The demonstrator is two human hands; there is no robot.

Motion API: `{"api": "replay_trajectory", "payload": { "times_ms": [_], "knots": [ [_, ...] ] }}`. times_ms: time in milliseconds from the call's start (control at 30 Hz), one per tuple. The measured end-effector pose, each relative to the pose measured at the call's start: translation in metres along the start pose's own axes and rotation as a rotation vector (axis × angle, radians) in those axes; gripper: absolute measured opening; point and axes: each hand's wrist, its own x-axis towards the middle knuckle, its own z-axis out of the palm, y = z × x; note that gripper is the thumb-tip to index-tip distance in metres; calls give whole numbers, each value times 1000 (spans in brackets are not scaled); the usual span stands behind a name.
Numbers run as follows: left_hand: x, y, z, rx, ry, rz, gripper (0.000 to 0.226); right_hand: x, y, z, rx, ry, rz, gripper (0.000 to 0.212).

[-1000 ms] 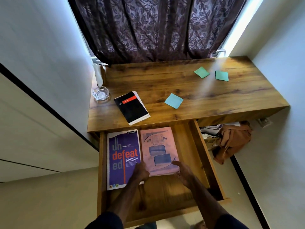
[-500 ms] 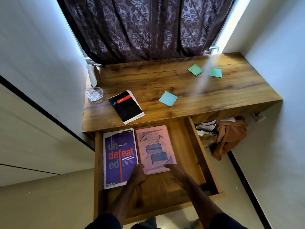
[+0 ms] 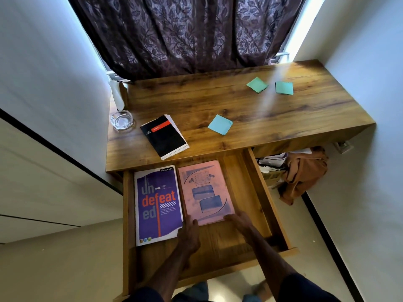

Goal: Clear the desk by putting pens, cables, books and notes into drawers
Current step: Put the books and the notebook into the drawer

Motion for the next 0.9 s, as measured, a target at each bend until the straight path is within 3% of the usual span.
{"api": "replay_trajectory", "payload": {
  "times_ms": [133,233,500,567,667,800,900],
  "knots": [
    [1,-5,8,145,-50,31,74,10,6,13,-110,18,-48,64],
    [3,-12,11,211,-63,34,76,15,9,34,-188,23,-76,62],
    [10,-18,-12,96,-85,41,70,15,-5,45,-270,114,-69,77],
    [16,-18,-31,-29,29,39,62,15,-26,50,-266,184,-179,68],
    [29,-25,-78,-202,325,67,53,18,-74,65,-388,213,-379,64],
    [61,-46,-157,-186,724,128,51,23,-142,83,-378,191,-638,56],
    [90,-59,-211,-192,707,23,67,28,-174,92,-323,146,-657,49]
  ]
}}
